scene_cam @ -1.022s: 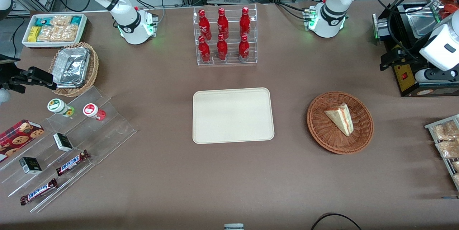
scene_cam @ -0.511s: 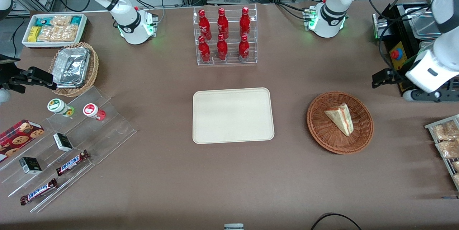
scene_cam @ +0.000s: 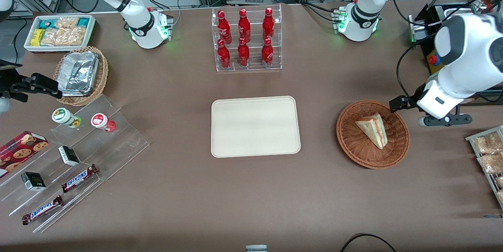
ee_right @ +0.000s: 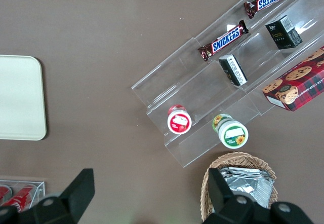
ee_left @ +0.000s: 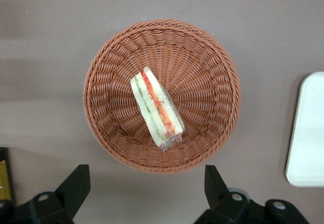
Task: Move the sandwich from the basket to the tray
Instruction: 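Move the left gripper over the wrapped sandwich in the wicker basket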
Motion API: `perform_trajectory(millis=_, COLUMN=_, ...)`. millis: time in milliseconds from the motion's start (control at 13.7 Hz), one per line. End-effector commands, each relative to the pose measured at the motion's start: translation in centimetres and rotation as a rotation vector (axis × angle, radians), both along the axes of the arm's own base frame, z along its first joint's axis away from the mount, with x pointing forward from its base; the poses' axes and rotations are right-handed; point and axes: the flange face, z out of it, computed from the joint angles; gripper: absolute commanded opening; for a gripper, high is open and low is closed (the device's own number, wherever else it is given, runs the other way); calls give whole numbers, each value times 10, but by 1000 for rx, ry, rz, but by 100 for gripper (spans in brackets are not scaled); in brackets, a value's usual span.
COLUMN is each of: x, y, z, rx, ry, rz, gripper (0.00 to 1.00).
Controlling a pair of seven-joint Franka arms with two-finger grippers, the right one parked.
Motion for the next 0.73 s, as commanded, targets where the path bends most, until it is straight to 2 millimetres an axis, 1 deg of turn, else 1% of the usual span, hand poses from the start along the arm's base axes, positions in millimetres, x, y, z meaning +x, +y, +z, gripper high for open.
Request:
perform_trajectory(millis=0, x=-13, y=-9, z=-32, rx=9, ry=-50, rz=95, gripper=100)
perform_trajectory(millis=146, x=-16, y=-11, z=-51, rx=11, ry=-72, rz=179, gripper=100)
perform_trajectory(millis=438, x=-14, y=-29, z=-77, rx=15, ry=-65, rz=395, gripper=100)
perform_trajectory(millis=511, x=-13, y=-31, z=-83, rx=39, ry=-75, rz=423, gripper=100)
perform_trajectory(millis=584, x=-12, y=-32, z=-93, rx=63, ry=-69, rz=468, gripper=100)
perform_trajectory(millis=657, x=-12, y=-38, z=-101, rx=72, ry=-70, rz=511, gripper=100)
